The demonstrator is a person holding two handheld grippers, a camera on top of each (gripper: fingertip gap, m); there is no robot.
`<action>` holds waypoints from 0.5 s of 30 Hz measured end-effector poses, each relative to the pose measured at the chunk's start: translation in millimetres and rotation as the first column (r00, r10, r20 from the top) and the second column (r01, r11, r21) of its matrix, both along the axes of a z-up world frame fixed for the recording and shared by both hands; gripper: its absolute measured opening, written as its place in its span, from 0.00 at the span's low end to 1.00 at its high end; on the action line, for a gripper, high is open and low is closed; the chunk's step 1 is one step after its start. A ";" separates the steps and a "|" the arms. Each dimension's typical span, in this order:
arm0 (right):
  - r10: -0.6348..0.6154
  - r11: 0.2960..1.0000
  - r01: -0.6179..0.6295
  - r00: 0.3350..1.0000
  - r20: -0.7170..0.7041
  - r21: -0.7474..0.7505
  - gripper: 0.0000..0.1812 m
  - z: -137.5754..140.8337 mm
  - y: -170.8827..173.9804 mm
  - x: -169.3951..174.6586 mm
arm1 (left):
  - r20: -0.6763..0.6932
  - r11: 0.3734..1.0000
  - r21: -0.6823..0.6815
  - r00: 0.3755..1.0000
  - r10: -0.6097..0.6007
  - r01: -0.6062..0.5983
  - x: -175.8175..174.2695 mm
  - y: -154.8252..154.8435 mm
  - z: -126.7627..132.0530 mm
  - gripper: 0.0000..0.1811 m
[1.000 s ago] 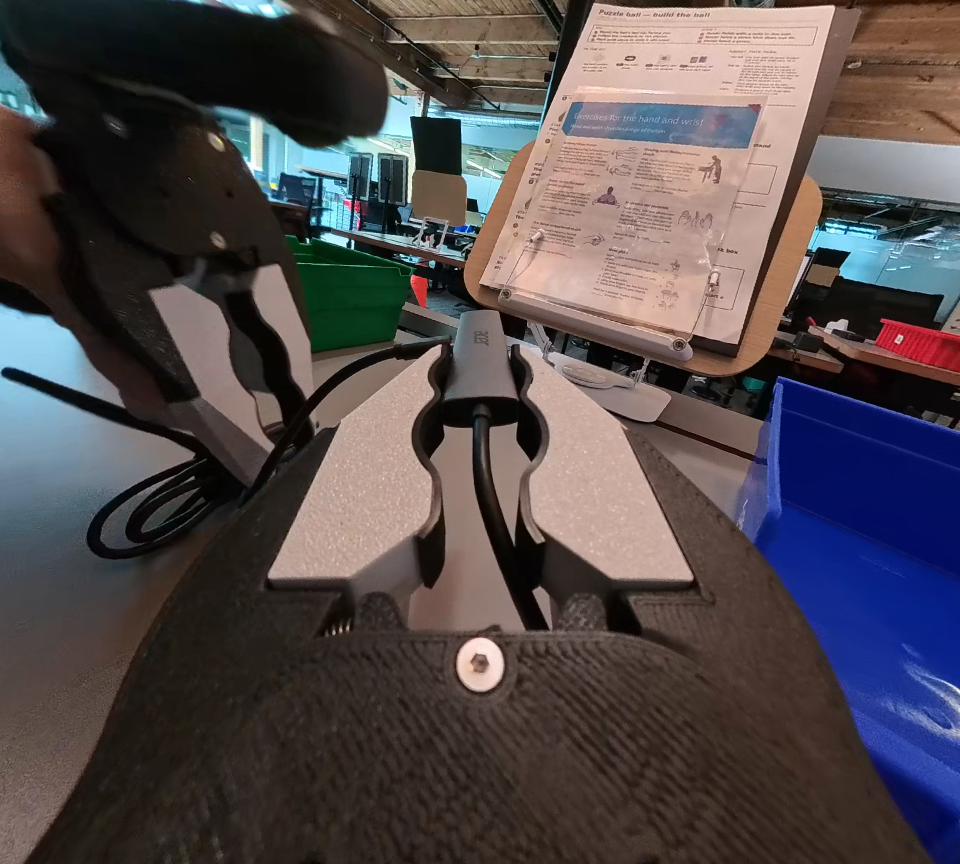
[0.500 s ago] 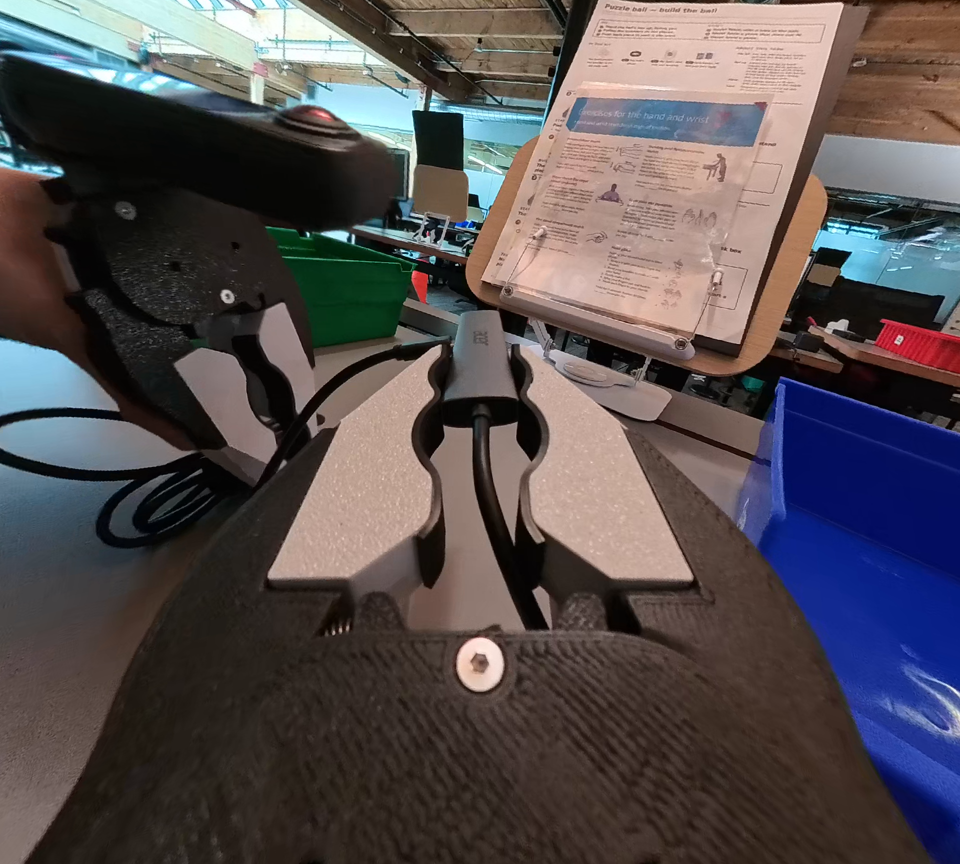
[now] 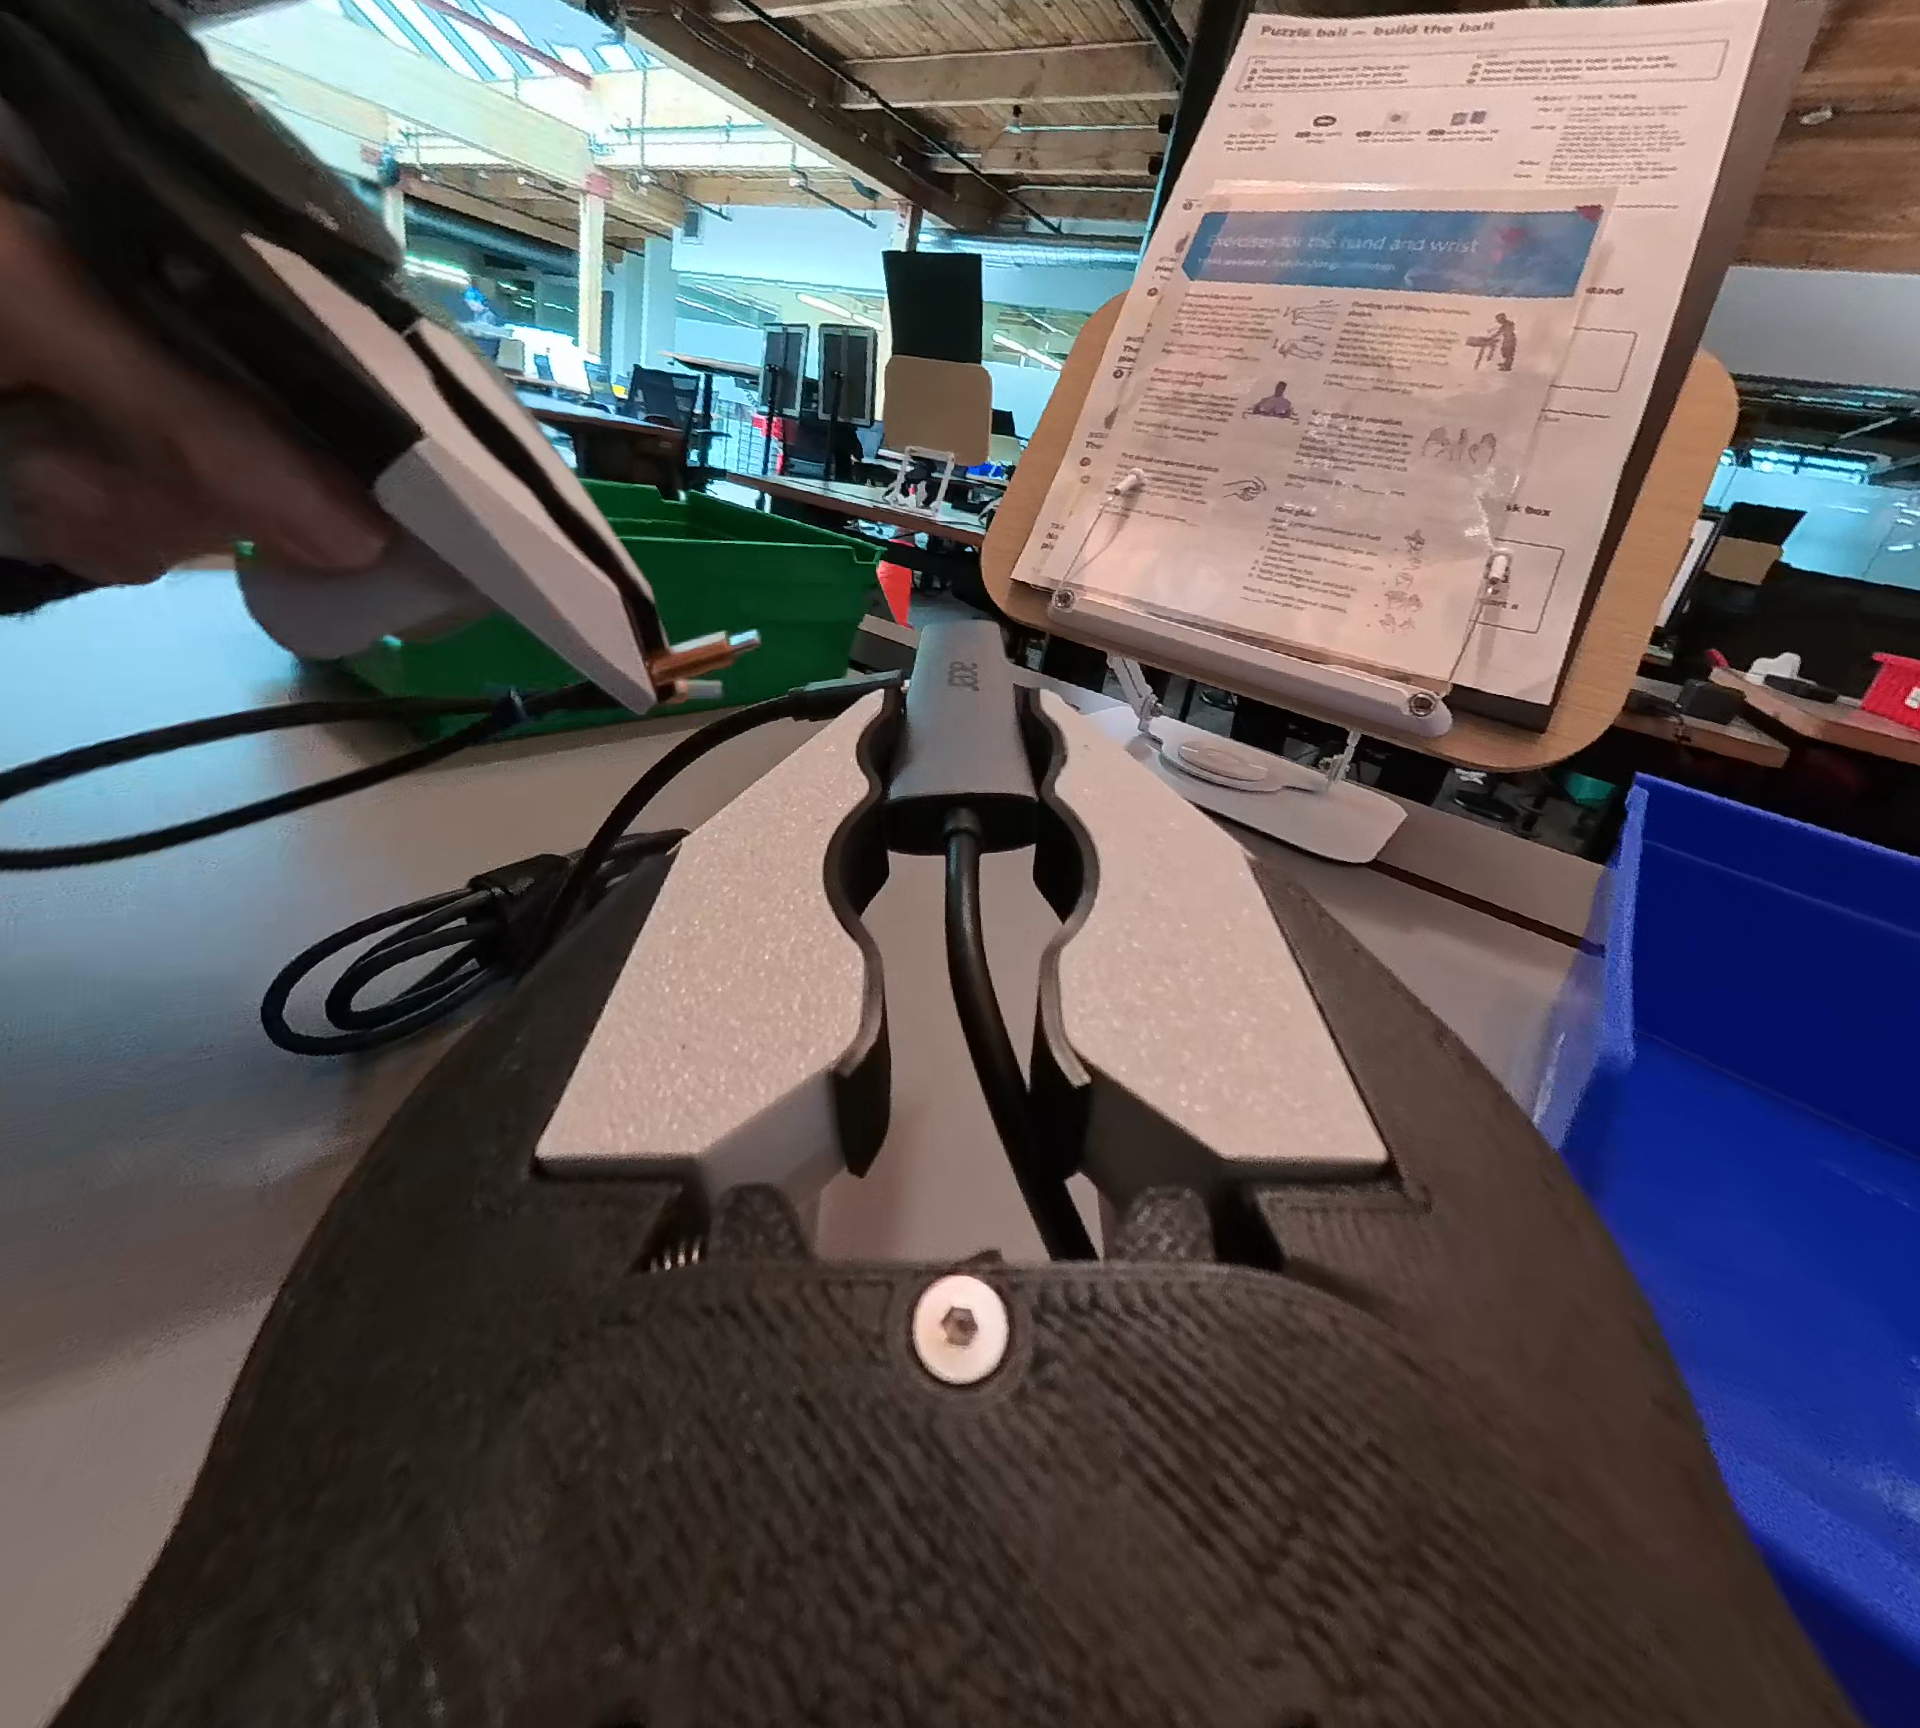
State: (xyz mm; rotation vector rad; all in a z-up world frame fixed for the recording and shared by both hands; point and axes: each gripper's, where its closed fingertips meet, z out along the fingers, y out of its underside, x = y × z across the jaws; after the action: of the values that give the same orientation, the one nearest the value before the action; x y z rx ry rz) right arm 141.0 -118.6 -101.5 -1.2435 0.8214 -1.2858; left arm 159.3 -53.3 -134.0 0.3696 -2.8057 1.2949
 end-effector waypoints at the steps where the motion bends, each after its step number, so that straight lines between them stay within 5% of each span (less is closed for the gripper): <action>1: 0.012 1.000 -0.012 1.000 0.006 -0.002 0.12 0.5 2.0 -0.6 | -0.008 1.000 0.015 1.000 -0.004 0.004 -0.3 0.3 1.1 0.05; 15: 0.115 0.993 -0.115 0.993 0.010 -0.040 0.12 -0.5 21.6 -3.1 | -0.079 0.994 0.076 0.994 -0.069 0.075 -1.9 -10.2 2.0 0.05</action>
State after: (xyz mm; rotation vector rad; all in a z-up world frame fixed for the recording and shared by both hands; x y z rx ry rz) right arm 137.8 -97.0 -102.0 -1.2942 0.7078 -1.2207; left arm 157.4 -63.5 -132.0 0.3101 -2.7841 1.1344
